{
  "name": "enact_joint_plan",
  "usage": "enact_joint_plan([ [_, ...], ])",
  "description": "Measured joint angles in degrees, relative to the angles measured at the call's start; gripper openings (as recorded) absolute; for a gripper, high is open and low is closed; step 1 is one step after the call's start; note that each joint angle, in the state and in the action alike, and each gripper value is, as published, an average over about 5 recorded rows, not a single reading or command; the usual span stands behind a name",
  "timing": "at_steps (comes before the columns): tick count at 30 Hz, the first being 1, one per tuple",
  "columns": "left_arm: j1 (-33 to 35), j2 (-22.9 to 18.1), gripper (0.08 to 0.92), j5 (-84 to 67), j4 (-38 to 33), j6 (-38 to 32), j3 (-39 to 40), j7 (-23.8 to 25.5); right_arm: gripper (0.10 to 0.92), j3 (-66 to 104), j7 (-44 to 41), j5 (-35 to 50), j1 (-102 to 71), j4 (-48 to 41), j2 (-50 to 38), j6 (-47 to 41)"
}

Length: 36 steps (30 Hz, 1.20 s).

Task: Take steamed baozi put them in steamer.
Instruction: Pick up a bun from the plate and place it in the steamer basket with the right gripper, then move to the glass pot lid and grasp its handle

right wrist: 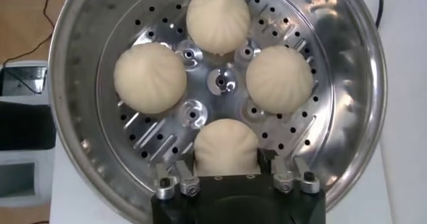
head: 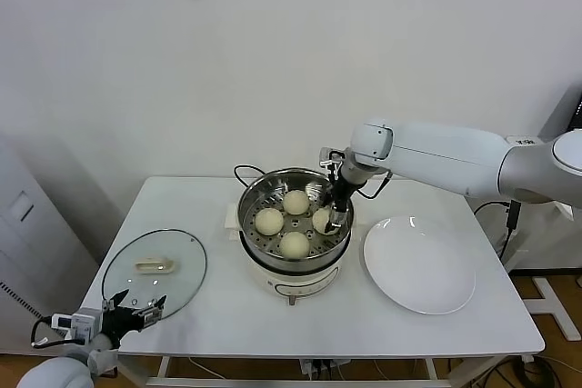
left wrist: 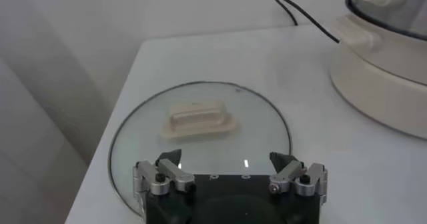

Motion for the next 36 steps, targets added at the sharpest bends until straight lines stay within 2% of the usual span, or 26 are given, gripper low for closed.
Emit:
enact_joint_plan([
  [3, 0.23, -0.01, 0.823, 0.00, -0.15, -0.03, -0.17, 0.00, 0.815, 0.60, -0.46, 0.02, 0.45, 0.02, -0.53, -0.04],
  [9, 0.54, 0.00, 0.823, -0.01, -0.59, -0.06, -0.62, -0.01, 0.823, 3.96, -1.55, 1.66, 1.89, 0.09, -3.75, -0.07],
  [14, 0.45, -0.28, 0.823, -0.06, -0.66, -0.14, -0.85, -0.02, 0.823, 9.86, 0.86, 5.19, 0.29, 1.15, -8.72, 0.94],
  [26, 0.11, -0.58, 0.823, -0.71, -1.15, -0.48, -1.65, -0.44, 0.823, 36.73, 16.19, 10.81, -18.60, 6.02, -22.14, 9.89],
  [36, 0.06, -1.44, 0.823, -0.92, -1.99, -2.17, -2.01, -1.12, 0.823, 69.00, 31.84, 7.55, -48.32, 11.99, -23.74, 19.91],
])
